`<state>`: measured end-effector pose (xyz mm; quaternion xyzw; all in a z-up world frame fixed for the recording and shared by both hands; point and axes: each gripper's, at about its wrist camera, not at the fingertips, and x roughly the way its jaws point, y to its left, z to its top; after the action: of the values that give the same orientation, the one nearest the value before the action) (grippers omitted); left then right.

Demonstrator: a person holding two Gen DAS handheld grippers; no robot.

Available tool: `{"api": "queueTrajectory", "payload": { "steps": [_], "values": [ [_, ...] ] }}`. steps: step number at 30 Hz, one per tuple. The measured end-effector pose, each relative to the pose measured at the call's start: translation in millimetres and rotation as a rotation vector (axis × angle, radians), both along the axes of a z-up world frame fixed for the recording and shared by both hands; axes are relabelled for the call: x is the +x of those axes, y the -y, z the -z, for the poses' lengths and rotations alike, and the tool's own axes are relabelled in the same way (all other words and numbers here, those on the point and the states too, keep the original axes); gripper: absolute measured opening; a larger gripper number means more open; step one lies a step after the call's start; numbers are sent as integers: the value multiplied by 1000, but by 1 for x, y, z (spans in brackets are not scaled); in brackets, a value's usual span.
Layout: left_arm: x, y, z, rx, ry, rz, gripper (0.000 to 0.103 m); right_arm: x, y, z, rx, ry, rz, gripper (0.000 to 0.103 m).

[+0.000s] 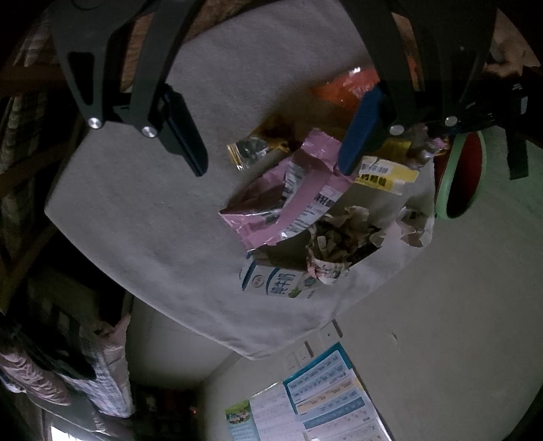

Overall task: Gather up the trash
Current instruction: 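Grasp a yellow wrapper with the left tool, then grasp a pink wrapper with the right tool while the left tool holds the yellow wrapper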

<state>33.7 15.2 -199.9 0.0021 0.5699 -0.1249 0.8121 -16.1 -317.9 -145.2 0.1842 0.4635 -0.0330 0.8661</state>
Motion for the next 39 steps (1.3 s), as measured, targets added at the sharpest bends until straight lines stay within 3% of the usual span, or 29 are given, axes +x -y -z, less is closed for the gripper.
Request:
{"api": "queueTrajectory", "payload": {
  "steps": [6,14,25,31,39],
  "values": [
    [-5,-14,-35,54,122,-34,7,2,5,10,12,-38,10,77],
    [-2,-14,-72,8,214,-34,7,4,8,43,58,-118,17,77],
    [-11,2,-108,-32,301,9,7,0,9,11,67,-21,29,77],
    [-17,4,-123,-60,324,15,7,11,-33,-23,31,66,-148,77],
    [-23,11,-135,-81,341,39,7,26,-111,-43,-10,128,-417,77]
  ]
}}
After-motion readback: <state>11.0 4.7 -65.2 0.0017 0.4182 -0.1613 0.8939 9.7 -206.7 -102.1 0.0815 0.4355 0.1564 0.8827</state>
